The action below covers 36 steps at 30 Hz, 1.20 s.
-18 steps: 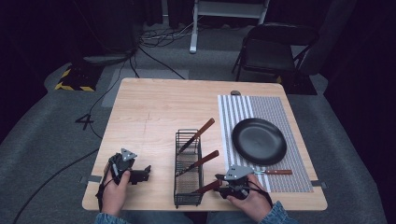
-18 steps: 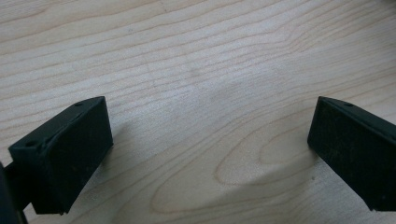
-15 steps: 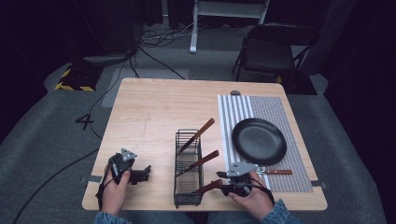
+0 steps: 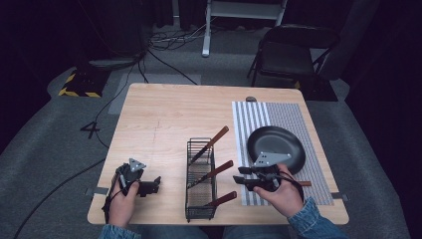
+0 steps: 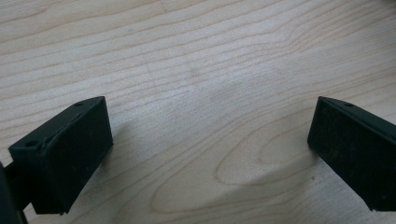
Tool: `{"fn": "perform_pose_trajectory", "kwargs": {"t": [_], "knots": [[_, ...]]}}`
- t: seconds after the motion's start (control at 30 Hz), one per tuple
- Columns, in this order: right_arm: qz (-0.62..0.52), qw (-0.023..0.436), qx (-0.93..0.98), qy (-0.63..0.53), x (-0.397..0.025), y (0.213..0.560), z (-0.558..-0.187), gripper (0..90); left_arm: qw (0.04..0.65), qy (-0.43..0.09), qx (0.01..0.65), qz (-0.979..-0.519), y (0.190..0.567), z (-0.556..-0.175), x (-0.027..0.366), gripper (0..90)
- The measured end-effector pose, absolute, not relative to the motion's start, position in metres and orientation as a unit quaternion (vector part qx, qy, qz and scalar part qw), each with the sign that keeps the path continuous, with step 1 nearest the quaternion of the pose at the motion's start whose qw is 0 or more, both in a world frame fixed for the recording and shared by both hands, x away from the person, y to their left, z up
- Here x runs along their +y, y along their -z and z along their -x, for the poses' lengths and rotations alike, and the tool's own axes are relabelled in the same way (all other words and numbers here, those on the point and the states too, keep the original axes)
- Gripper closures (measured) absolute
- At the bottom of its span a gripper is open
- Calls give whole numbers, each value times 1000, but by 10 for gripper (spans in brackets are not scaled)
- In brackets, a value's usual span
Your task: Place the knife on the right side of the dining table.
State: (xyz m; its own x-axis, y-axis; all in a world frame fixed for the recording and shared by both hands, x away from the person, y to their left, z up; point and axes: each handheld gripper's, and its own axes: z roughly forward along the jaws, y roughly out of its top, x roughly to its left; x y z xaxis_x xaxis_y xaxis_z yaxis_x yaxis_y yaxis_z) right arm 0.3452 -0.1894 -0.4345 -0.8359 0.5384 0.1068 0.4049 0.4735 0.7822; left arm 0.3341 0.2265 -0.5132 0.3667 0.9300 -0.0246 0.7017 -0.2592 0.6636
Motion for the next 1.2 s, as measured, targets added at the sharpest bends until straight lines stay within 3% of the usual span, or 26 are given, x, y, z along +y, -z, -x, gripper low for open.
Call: {"fn": "perform_pose_trajectory", "kwargs": {"t": [0.73, 1.2], "knots": [[-273, 74, 843, -458, -171, 349, -405, 622, 301, -189, 531, -769, 513, -335, 226, 0], [-287, 64, 840, -456, -147, 346, -429, 649, 301, -190, 531, -769, 513, -335, 226, 0]]}}
